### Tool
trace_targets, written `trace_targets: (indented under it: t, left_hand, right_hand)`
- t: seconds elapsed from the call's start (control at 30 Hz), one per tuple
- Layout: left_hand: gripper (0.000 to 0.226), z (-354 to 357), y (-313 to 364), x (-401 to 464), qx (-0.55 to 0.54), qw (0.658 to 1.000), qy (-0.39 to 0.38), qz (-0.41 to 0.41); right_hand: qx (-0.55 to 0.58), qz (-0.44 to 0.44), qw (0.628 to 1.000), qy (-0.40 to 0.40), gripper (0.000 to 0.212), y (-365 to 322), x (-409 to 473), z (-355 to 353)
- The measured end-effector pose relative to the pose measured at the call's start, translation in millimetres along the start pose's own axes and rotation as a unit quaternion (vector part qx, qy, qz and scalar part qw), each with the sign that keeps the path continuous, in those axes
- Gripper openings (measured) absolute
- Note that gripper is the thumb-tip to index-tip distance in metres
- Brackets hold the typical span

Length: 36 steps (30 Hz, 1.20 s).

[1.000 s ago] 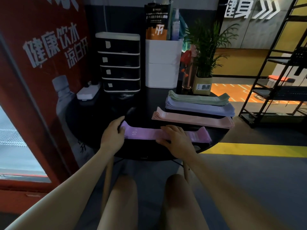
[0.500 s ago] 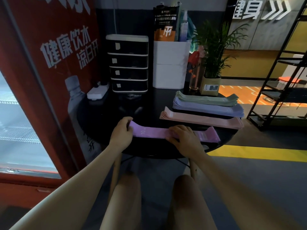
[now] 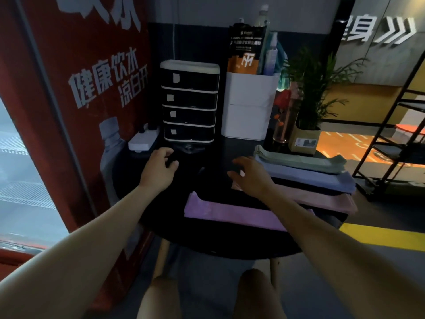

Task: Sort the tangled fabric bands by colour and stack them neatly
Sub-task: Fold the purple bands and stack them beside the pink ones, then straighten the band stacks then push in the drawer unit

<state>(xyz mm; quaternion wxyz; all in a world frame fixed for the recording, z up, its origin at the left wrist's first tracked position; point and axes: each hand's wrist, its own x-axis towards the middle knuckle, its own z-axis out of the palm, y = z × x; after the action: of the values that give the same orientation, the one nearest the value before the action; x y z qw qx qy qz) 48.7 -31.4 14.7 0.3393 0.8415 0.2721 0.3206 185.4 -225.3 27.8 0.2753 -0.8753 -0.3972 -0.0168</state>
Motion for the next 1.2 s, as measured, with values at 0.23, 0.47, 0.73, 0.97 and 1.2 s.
trace_targets:
  t: [0.23, 0.47, 0.73, 0.97, 1.2]
  left_hand:
    - [0.039, -4.1, -32.4, 99.8, 0.027, 0.999, -0.001, -0.021]
    - [0.044, 1.5, -48.6, 181.5, 0.055, 0.996, -0.046, -0.061]
    - [0.042, -27.1, -11.0, 237.3, 0.107, 0.984, -0.088, -0.107]
    - [0.042, -49.2, 14.4, 272.0, 0.119, 0.977, -0.123, -0.131]
    - [0.041, -44.7, 9.7, 311.3, 0.103, 0.979, -0.117, -0.134]
  right_hand:
    - [-0.001, 0.008, 0.999, -0.044, 0.049, -10.1, 108.8, 20.5]
    - [-0.001, 0.055, 0.996, -0.076, 0.047, -9.0, 192.1, 26.5]
    - [0.02, 0.091, 0.989, -0.116, 0.041, -26.4, 247.8, -23.1]
    - [0.021, 0.117, 0.983, -0.138, 0.044, -33.2, 285.1, -60.5]
    - [0.002, 0.155, 0.979, -0.13, 0.05, -42.6, 315.2, -67.3]
